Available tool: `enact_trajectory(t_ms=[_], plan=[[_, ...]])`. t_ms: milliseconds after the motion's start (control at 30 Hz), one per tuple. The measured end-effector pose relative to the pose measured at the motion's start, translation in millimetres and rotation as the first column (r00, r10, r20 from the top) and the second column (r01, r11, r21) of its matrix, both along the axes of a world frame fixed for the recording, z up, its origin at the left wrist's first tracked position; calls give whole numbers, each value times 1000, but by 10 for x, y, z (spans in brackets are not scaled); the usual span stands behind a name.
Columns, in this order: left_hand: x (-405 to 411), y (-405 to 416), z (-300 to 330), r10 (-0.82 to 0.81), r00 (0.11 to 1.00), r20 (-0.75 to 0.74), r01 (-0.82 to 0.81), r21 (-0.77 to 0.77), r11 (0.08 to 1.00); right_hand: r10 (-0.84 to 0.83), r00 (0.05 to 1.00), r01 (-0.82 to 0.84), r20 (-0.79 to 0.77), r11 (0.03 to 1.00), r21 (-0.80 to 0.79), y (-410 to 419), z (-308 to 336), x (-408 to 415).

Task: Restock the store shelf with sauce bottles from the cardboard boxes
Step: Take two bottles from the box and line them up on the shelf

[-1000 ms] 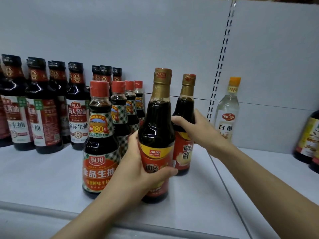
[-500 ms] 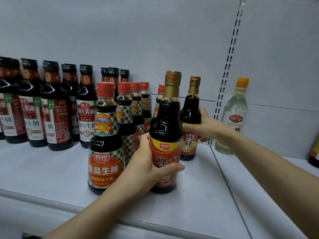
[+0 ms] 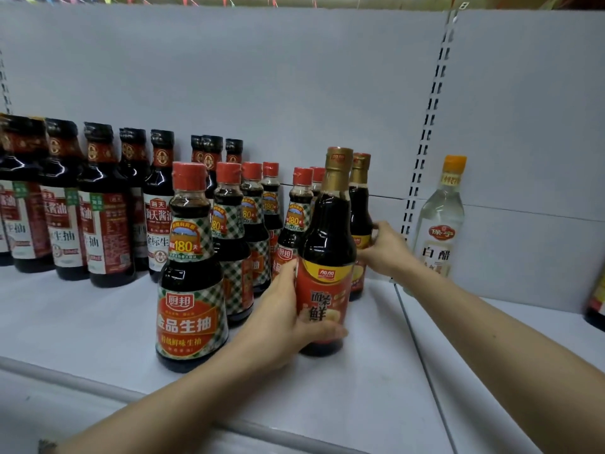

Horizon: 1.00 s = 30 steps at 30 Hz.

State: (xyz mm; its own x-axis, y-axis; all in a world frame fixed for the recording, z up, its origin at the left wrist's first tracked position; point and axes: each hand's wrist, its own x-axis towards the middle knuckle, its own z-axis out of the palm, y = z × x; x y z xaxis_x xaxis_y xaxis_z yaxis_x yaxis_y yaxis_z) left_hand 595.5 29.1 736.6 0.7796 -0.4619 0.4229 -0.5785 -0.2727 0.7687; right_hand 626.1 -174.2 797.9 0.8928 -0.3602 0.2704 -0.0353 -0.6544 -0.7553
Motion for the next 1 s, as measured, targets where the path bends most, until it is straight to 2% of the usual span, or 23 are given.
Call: enact_trajectory(t_ms=[133, 400, 633, 733, 833, 1000], plan=[[31, -79, 21, 45, 999, -4, -45, 49, 998, -64, 998, 63, -6, 997, -53, -2, 7, 115], [98, -87, 28, 52, 999, -2, -51, 118, 992, -44, 999, 44, -6, 999, -24, -95, -8, 222], [63, -122, 76, 53, 999, -6, -52, 142, 988, -54, 998, 52, -18, 996, -66, -43, -45, 159], [75, -130, 88, 58, 998, -6, -57, 158, 986, -54, 998, 59, 44, 993, -106, 36, -11, -90], [101, -159, 105, 45, 999, -30, -39, 175, 984, 29, 996, -22, 79, 996, -89, 105, -51, -489], [129, -301, 85, 6, 995, -97, 4, 103, 995, 283, 959, -284, -12, 959, -21, 96, -313, -829]])
